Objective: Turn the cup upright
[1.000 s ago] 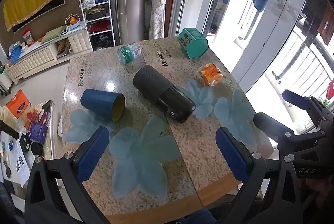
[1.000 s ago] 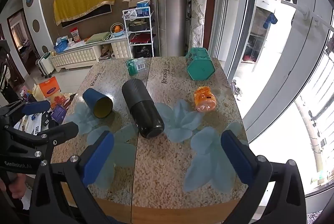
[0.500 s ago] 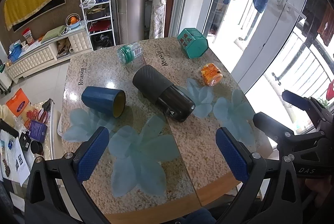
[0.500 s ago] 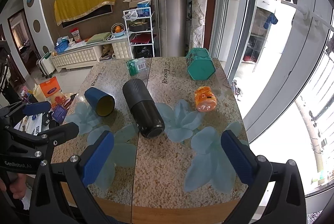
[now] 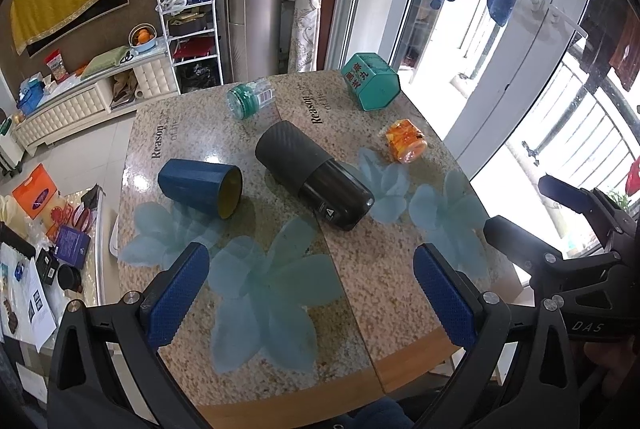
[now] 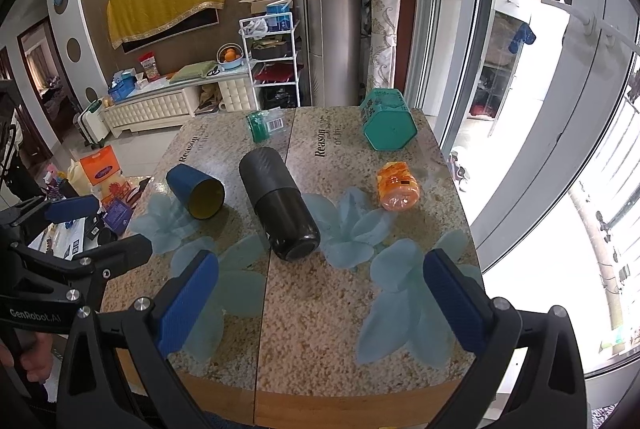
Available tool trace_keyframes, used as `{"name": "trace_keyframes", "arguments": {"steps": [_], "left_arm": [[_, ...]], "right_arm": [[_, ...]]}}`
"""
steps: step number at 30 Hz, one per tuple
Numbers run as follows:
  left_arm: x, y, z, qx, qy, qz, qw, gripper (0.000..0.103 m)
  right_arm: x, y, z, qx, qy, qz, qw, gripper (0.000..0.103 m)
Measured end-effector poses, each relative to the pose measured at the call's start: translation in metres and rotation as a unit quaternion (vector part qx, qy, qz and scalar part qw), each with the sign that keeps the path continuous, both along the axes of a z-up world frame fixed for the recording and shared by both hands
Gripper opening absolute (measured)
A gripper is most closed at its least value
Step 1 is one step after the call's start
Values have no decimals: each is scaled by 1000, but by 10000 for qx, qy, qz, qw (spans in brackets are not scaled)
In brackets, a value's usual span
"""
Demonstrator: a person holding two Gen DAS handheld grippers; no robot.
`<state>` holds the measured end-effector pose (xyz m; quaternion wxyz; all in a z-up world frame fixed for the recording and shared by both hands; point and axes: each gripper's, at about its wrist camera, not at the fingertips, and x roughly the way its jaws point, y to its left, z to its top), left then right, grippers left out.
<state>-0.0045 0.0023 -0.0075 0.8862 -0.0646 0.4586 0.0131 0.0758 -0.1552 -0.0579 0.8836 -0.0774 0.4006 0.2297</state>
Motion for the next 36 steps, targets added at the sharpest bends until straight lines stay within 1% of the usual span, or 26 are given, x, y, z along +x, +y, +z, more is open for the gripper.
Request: {"name": "trace_keyframes", "arguments": {"steps": [11,13,17,21,22,24,26,30,32,33,36], "left_arm": [[3,-4,0,22,4,-25,10000,103],[2,-4,1,33,-59,-55,10000,103],[3,-4,1,232,-212,-123,9994,103],[7,3,-2,220,-170,-185,9994,103],[8,6,-3,222,-135,-203,9995,103],[10,14,-7,111,-65,-254,9996,103],[13,24,-13,-97,6,-294,9995,103],[18,39,-24,-331,133,-424,9985,103],[19,51,-25,-715,87,-549,9959,103],[19,55,-24,-790,66,-540,9954,103],[24,73,-24,-746,61,-472,9961,103]], "right_arm": [[1,-3,-1,18,35,-7,10000,103],[1,-3,-1,26,64,-1,10000,103],[1,-1,2,61,44,68,9999,103],[7,2,2,76,62,17,10000,103],[9,4,2,154,100,75,9998,103],[11,8,1,189,118,165,9996,103],[13,14,-1,152,149,223,9995,103],[21,29,-8,-108,274,221,9993,103],[26,33,-7,-190,334,200,9991,103],[30,39,-7,-267,361,205,9988,103],[43,53,-6,-453,408,242,9978,103]]}}
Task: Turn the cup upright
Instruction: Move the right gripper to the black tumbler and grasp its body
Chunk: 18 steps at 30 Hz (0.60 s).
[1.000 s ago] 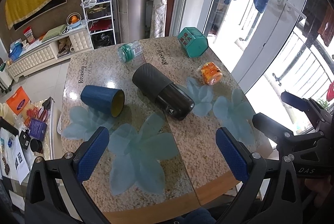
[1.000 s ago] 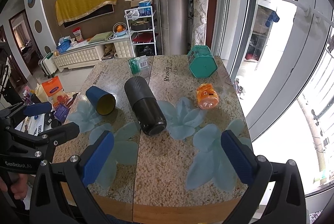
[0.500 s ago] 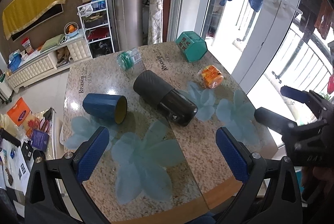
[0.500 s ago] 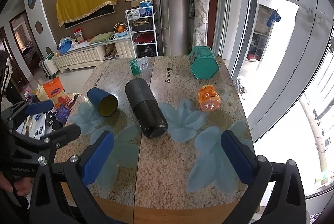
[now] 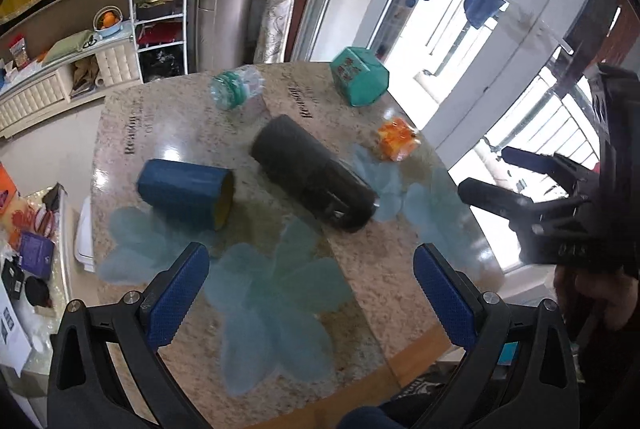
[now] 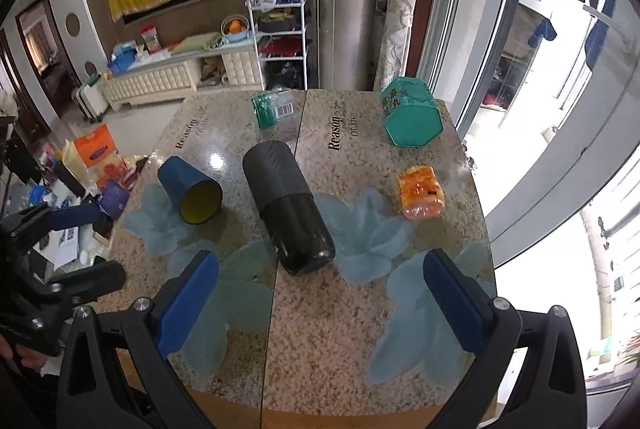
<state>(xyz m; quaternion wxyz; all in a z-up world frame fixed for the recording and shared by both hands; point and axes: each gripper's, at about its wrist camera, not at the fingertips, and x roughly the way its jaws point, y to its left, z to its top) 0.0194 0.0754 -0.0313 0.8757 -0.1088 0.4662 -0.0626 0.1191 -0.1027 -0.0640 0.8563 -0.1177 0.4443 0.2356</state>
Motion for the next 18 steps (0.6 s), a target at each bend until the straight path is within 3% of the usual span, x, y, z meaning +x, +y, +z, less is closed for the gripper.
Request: {"name": "trace_keyframes", "arguments": {"steps": [7,18], "left_arm": [[3,35,-13,-82,59,42,9999,103],[14,87,-49,-152,440,20,9989,103]], "right_arm": [[26,32,-11,-319,7,306,9990,103],[67,91,-53,-816,564,626,9931,103]]}}
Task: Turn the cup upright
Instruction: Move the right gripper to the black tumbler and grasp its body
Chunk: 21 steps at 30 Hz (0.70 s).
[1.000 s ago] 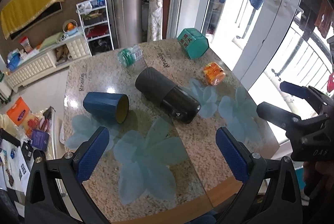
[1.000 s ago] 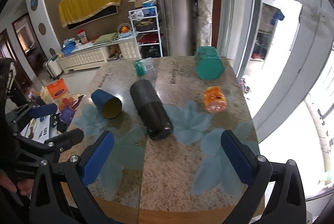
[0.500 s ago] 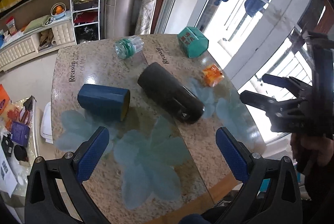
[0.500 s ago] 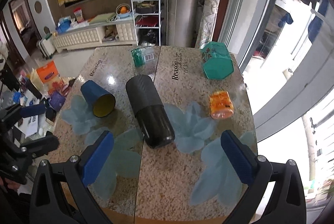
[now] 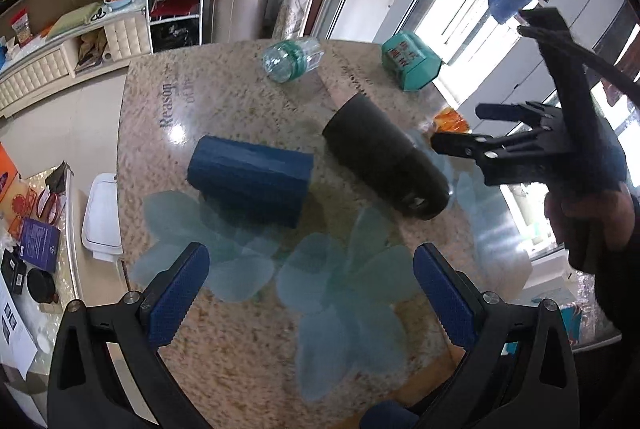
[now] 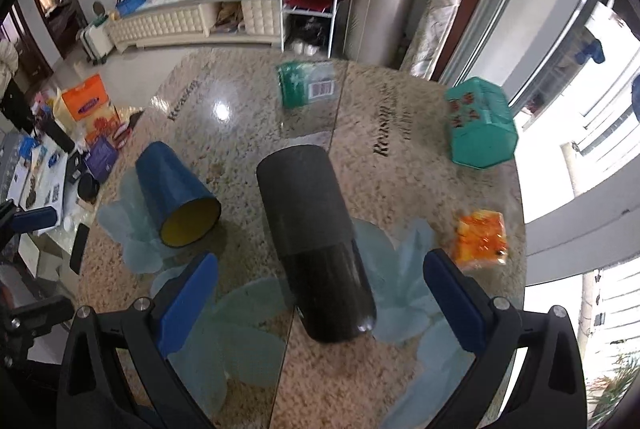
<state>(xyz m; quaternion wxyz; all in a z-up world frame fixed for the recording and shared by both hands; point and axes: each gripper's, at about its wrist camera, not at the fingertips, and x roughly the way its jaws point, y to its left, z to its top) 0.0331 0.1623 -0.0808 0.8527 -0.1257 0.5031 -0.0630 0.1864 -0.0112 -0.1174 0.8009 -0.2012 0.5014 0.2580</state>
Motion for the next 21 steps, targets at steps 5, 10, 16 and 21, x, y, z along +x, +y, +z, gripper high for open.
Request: {"name": "trace_keyframes", "arguments": {"steps": [5,10,16,21], "left_arm": [[7,13,-23,-24,276,-89,9996,103],[12,25,-36,-116,406,-80,9991,103],[16,37,-50,-159,547,22,9984,103],[15,48,-61,-266,664,174,9973,103]], "right_arm": [[14,19,-24,-397,204,138,9989,103],[29,27,-48,-777,451,63,9959,103],[51,31,-78,-997,799,-35,9918,103],[63,34,-96,-1143,1091,44,9874,103]]}}
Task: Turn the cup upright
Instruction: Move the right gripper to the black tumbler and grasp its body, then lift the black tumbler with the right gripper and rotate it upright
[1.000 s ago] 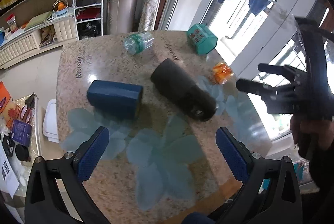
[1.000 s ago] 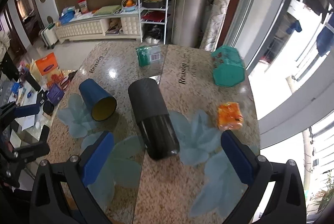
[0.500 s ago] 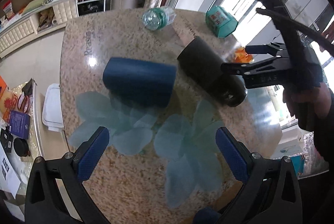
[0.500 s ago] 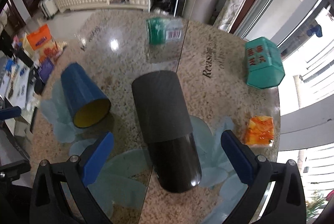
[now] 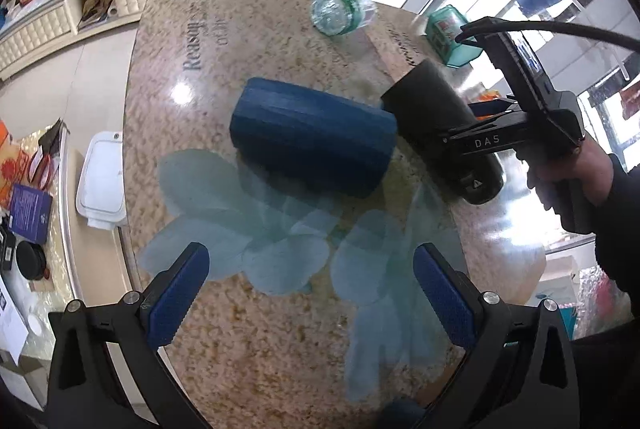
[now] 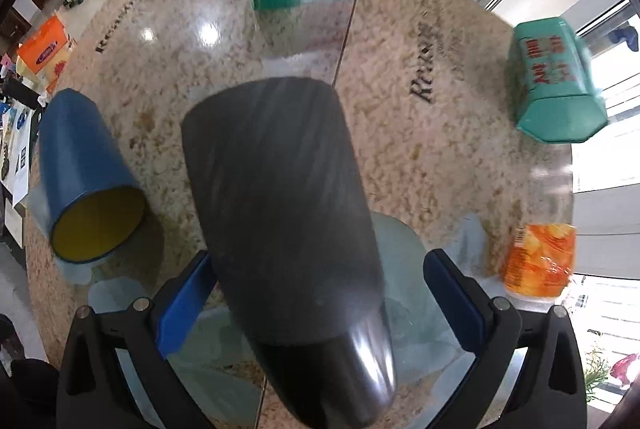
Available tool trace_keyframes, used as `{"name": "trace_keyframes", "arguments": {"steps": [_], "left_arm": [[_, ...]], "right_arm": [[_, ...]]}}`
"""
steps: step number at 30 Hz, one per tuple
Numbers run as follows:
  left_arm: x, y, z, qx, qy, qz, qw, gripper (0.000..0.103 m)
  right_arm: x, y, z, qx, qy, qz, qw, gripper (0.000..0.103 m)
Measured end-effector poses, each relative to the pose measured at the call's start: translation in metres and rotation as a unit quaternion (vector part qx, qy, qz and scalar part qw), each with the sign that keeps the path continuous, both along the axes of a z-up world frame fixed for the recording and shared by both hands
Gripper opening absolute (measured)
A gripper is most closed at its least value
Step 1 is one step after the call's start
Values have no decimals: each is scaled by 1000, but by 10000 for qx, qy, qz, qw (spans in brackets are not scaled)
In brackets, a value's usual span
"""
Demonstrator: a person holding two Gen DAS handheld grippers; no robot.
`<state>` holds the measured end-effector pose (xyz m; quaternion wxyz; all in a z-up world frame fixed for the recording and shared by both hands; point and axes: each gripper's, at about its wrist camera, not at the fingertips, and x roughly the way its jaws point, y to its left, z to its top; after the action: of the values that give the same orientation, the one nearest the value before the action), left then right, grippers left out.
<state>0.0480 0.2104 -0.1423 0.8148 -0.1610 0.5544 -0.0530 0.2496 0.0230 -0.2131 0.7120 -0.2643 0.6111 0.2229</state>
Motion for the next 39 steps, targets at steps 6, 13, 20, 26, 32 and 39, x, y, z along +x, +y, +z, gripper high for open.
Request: {"name": "trace_keyframes", "arguments": {"steps": [6,13,20,26,32,39], "left_arm": [[1,8,-7,-5,77,161,9998,103],[1,12,-4,-40,65,262,9996,103],[0,11,2,-383,6,331,9987,103],[1,2,5,-467,-45,258,9986,103],[0,-12,4,-601,74,210,9979,103],[0,-31,7,-469,99,-1,9989,103]], "right_arm": [[8,-4,-19,32,425,-68,9991,96],[13,-20,-21,185,612,-297,9975,80],[-6,-46,-24,504,1000,-806,9904,79],[-38,-93,-26,715,1189,-1262,9823,78],[-82,-137,-30,751,1323,-1609,9752,78],[-121,-164,-24,700,1421,-1842,9700,78]]}}
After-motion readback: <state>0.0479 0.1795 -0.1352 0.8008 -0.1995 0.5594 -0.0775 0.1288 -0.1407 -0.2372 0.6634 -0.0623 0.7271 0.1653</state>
